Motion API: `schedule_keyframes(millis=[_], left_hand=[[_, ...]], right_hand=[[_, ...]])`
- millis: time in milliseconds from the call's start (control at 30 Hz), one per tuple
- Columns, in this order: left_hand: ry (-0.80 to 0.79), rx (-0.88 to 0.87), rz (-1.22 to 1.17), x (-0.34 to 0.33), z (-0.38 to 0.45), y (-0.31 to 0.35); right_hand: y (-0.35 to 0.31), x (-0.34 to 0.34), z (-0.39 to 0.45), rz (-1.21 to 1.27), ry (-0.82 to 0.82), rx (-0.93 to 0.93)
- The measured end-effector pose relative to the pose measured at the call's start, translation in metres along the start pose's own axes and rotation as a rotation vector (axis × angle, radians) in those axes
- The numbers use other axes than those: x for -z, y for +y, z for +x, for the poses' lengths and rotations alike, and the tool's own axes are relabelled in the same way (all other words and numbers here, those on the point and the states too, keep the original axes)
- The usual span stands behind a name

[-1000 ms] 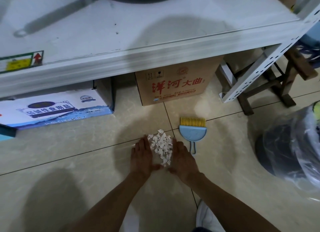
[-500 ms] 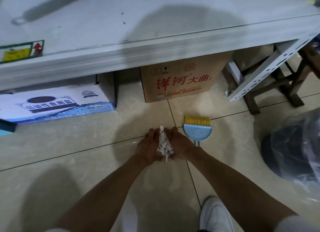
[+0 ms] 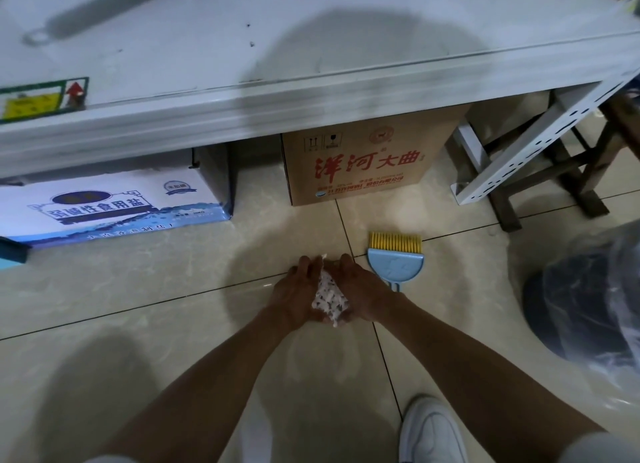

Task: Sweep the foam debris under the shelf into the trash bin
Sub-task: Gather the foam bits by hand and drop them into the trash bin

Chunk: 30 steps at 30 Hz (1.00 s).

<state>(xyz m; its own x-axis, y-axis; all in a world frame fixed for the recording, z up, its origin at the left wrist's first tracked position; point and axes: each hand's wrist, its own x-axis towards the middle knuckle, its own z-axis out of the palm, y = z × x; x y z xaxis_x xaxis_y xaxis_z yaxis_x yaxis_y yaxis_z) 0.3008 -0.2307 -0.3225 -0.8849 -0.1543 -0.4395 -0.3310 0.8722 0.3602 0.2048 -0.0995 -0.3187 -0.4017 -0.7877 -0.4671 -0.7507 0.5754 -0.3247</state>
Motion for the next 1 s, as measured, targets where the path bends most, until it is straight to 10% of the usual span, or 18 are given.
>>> schedule_keyframes(millis=[767,1000], left_hand=[[0.231,-0.001,-0.317,-0.021,-0.014,0.017],[0.026,-0.030,-0.263,-0.015,-0.011,0.011]], right_hand=[[0.002,-0.010,-0.013,0.265,0.037,-0.035],[0.001,-0.004,-0.020,0.160,-0.008,0.016]])
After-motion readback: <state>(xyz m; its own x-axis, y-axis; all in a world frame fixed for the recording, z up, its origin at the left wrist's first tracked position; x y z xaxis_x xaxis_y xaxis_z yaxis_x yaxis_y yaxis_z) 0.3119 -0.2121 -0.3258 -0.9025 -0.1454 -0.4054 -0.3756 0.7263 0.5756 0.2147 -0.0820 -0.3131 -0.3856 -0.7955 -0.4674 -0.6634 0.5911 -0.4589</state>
